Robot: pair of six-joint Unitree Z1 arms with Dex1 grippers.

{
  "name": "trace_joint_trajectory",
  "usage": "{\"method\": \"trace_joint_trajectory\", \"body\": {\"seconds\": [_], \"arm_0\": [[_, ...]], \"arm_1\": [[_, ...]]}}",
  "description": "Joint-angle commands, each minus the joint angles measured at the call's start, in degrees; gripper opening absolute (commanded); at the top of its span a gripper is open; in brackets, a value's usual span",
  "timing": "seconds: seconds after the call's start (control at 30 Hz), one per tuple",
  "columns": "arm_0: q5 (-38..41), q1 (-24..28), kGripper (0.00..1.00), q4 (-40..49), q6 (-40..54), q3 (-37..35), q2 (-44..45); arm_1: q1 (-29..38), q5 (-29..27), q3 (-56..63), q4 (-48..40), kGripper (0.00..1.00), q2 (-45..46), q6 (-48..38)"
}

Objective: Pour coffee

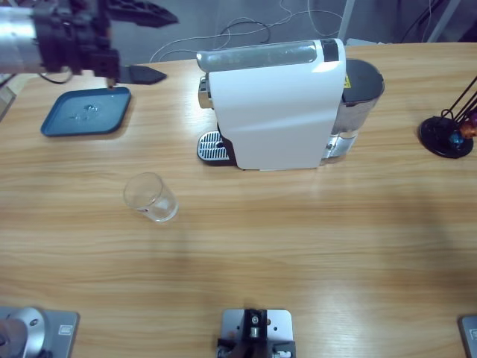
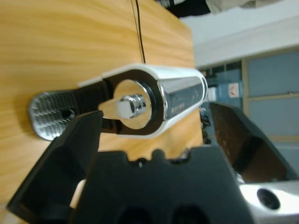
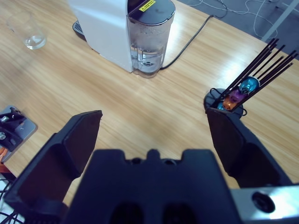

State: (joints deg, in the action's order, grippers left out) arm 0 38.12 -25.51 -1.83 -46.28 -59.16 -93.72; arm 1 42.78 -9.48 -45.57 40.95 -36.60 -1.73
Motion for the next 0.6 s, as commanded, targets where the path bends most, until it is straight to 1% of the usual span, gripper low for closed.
{"method": "trace_joint_trajectory", "body": {"seconds": [0.03, 0.07, 0.1, 0.13, 0.17, 0.2, 0.23, 0.27, 0.6], "arm_0": [[6.71, -1.26, 0.827, -0.81, -1.32, -3.52, -8.78], [6.81, -1.43, 0.733, -0.81, -1.35, -4.12, -9.31], [6.9, -1.73, 0.584, -0.81, -1.35, -4.71, -9.71], [6.94, -2.08, 0.48, -0.81, -1.35, -5.15, -9.96], [6.92, -2.45, 0.339, -0.81, -1.35, -5.42, -10.08], [6.92, -2.59, 0.225, -0.81, -1.35, -5.44, -10.03], [6.97, -2.72, 0.054, -0.81, -1.35, -5.44, -9.87], [6.97, -2.84, 0.0, -0.81, -1.35, -5.38, -9.64], [6.73, -3.49, 0.0, -0.81, -2.64, -4.84, -8.41]], "arm_1": [[0.46, -0.73, 0.92, -0.08, 0.977, -2.6, -0.64], [0.46, -0.76, 0.92, -0.08, 0.977, -2.6, -0.64], [0.46, -0.8, 0.92, -0.08, 0.977, -2.6, -0.64], [0.46, -0.8, 0.92, -0.08, 0.977, -2.71, -0.64], [0.46, -0.8, 0.92, -0.08, 0.977, -2.83, -0.64], [0.46, -0.8, 0.92, -0.08, 0.977, -2.92, -0.64], [0.46, -0.8, 0.9, -0.08, 0.977, -2.92, -0.64], [0.46, -0.8, 0.92, -0.08, 0.977, -2.87, -0.64], [0.46, -0.8, 0.83, -0.08, 0.977, -3.04, -0.64]]}}
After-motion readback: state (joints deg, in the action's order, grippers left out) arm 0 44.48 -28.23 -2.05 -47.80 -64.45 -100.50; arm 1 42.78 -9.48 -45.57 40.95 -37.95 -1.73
